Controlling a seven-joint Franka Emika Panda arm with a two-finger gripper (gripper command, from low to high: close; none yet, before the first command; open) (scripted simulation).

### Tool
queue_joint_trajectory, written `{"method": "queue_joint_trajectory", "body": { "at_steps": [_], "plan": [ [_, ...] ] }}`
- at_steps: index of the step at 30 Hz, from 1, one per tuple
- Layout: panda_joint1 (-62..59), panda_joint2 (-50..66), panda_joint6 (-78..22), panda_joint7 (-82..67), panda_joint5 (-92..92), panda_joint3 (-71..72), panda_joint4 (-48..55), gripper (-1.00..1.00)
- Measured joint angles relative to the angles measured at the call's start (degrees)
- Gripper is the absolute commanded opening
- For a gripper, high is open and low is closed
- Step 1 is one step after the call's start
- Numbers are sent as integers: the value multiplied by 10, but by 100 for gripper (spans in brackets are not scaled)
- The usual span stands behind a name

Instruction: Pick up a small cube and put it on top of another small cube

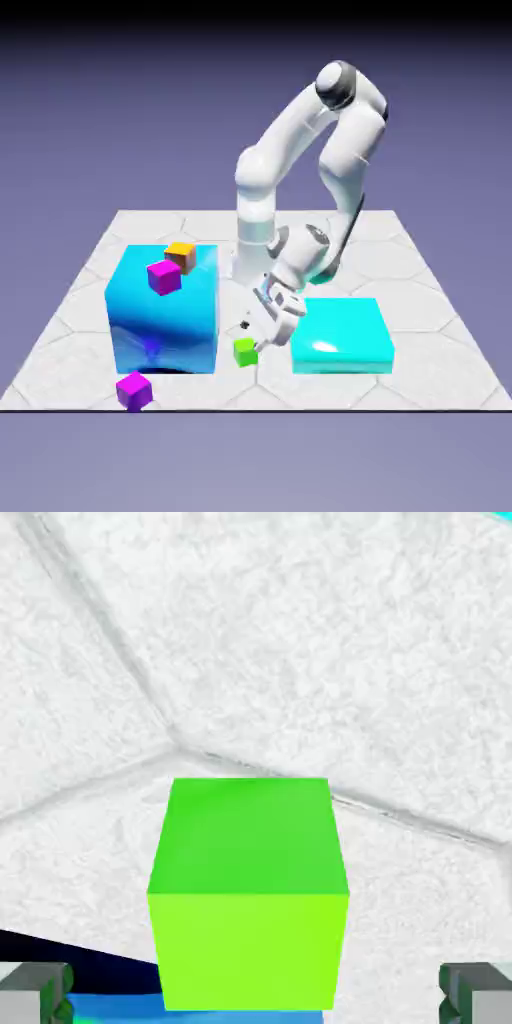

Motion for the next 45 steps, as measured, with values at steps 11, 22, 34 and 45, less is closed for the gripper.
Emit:
{"method": "queue_joint_trajectory", "body": {
  "at_steps": [11,22,34,45],
  "plan": [
    [-43,-6,22,17,-21,31,7,-100],
    [167,48,-95,-30,47,-148,2,-100],
    [322,197,-211,97,-70,-397,122,-100],
    [464,333,-317,213,-177,-626,233,-100]
  ]
}}
